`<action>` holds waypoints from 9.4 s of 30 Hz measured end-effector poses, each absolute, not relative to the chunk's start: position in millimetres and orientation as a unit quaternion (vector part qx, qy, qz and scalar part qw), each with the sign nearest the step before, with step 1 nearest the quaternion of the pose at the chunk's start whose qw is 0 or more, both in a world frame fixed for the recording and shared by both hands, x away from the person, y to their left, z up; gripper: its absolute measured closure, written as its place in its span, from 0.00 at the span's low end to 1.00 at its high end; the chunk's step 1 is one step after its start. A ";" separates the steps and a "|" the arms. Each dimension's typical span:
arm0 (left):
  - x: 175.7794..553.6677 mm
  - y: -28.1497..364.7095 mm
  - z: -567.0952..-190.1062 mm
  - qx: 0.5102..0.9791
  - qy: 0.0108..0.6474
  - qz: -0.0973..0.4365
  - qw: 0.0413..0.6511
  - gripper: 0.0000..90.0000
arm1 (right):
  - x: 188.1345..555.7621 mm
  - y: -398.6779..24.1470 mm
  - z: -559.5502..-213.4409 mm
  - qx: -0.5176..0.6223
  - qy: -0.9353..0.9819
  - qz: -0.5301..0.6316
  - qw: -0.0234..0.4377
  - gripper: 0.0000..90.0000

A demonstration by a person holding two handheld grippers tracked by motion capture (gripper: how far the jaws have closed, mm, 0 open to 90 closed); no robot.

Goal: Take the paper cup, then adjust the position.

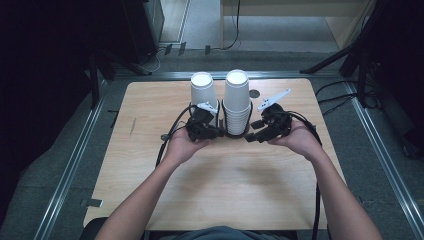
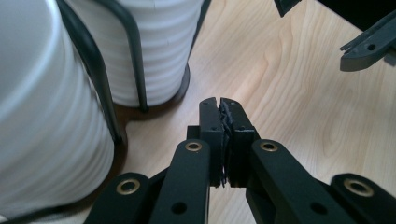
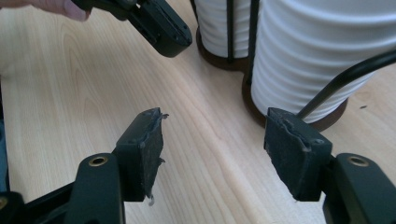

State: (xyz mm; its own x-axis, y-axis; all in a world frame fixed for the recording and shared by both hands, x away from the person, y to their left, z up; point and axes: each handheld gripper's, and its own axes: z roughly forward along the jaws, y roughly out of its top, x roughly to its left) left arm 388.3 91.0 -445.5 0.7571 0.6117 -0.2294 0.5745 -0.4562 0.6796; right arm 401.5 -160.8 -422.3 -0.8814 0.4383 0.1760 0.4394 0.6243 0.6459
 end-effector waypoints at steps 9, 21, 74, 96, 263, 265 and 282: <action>397.6 78.9 -433.2 0.845 0.356 0.034 0.397 0.99 | 414.8 -161.6 -406.0 -0.248 -0.897 -0.366 -0.012 0.40; 412.0 65.2 -424.4 0.843 0.377 0.059 0.379 0.99 | 436.8 -158.6 -386.6 -0.258 -0.895 -0.364 -0.028 0.36; 412.1 59.5 -429.7 0.837 0.381 0.082 0.383 0.97 | 483.0 -86.4 -330.4 -0.256 -0.911 -0.306 -0.104 0.26; 411.4 58.4 -429.3 0.839 0.380 0.082 0.381 0.96 | 481.3 -81.7 -322.5 -0.259 -0.916 -0.284 -0.110 0.27; 337.9 104.6 -489.5 0.871 0.192 -0.043 0.450 0.00 | 352.4 -107.5 -436.7 -0.179 -0.852 -0.487 0.072 0.28; 335.2 106.7 -486.3 0.868 0.181 -0.037 0.461 0.12 | 352.7 -108.6 -435.8 -0.181 -0.849 -0.491 0.067 0.28; 341.4 125.6 -464.8 0.895 0.174 -0.062 0.405 0.18 | 356.7 -128.3 -435.3 -0.170 -0.858 -0.476 0.094 0.20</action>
